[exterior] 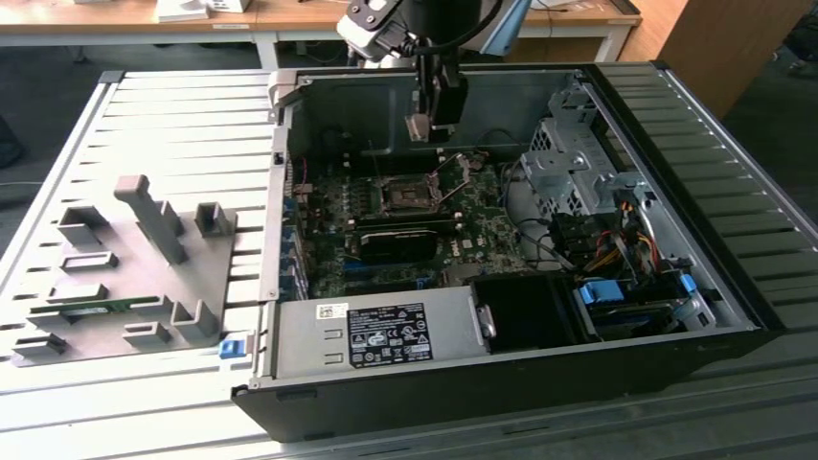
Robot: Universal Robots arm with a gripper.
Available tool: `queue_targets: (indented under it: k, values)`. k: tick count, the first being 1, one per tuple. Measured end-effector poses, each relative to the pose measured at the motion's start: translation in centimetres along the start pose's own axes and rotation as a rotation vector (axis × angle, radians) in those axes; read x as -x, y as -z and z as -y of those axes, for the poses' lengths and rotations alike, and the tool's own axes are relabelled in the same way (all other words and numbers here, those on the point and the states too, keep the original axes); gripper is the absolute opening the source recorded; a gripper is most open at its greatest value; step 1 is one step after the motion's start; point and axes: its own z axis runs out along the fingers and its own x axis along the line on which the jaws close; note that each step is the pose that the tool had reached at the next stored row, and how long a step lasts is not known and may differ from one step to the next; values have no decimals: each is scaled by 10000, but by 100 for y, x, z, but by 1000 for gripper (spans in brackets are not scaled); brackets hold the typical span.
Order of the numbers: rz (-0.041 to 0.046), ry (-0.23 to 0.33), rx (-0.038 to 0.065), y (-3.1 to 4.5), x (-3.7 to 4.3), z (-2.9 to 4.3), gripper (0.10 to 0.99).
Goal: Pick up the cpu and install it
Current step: 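Place the cpu into insertion slot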
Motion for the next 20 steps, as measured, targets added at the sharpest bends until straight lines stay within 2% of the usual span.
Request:
queue_targets:
  k: [9,15,17,20]
  values:
    - [8,-30,-5,-88,-9,4,537]
    - [10,-32,-5,-130,-81,4,537]
    - [10,-33,-4,-160,-118,5,537]
    - [14,-32,-5,-205,-132,7,537]
